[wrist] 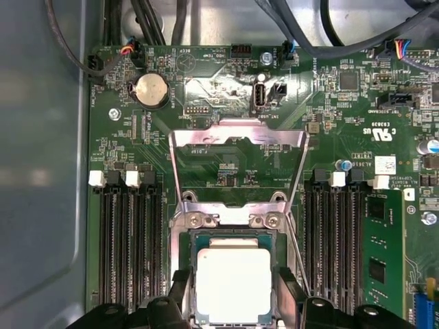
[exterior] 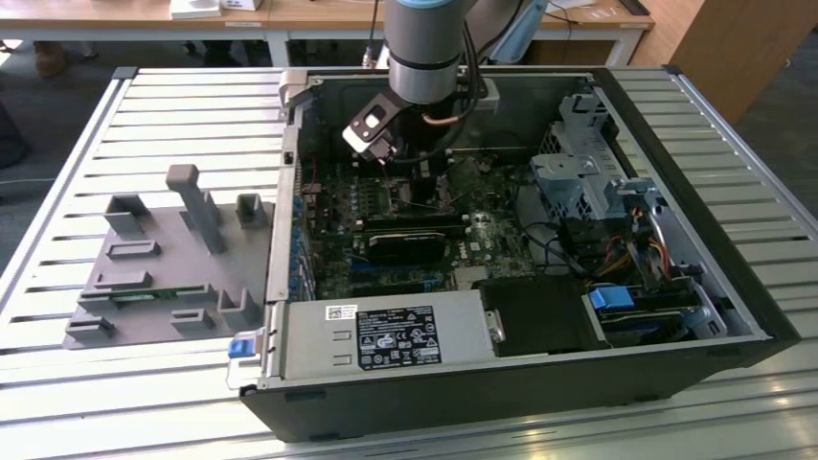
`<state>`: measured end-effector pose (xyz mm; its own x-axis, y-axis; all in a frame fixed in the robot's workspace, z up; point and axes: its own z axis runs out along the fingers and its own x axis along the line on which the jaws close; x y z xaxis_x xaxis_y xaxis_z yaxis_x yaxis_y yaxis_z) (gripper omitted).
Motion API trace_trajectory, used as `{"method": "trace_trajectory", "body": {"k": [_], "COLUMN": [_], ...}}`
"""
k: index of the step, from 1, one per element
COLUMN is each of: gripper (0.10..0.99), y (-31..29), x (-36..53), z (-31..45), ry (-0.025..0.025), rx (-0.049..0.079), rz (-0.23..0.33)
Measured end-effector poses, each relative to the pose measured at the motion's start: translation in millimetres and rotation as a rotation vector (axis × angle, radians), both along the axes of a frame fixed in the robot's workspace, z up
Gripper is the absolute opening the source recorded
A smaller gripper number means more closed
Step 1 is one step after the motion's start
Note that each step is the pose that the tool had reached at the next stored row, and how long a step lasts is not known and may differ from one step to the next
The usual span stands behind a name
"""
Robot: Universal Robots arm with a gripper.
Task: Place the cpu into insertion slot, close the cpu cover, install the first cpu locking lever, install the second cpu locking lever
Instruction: 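Place the cpu into insertion slot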
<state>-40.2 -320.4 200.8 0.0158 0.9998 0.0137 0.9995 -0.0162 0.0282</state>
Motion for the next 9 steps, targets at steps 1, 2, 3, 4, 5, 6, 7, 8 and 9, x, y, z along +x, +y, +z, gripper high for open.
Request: {"method": "trace_trajectory", "body": {"k": [1, 2, 3, 4, 5, 6, 7, 8, 9], "gripper": [0.612, 0.612, 0.612, 0.612, 0.612, 0.6, 0.6, 0.537, 0.475], "y": [0.0, 0.0, 0.0, 0.0, 0.0, 0.0, 0.0, 0.0, 0.0], "x": [0.0, 0.0, 0.0, 0.0, 0.1, 0.2, 0.3, 0.3, 0.4], "z": [0.9, 1.6, 2.3, 2.9, 3.3, 3.6, 3.8, 3.9, 4.1], "ry": [0.0002, 0.0002, 0.0002, 0.0003, 0.0003, 0.0005, 0.0005, 0.0006, 0.0008], "rx": [0.0, 0.0, 0.0, 0.0, 0.0, 0.0, 0.0, -0.001, -0.001], "rz": [0.0, 0.0, -0.001, -0.001, -0.001, -0.002, -0.002, -0.002, -0.003]}}
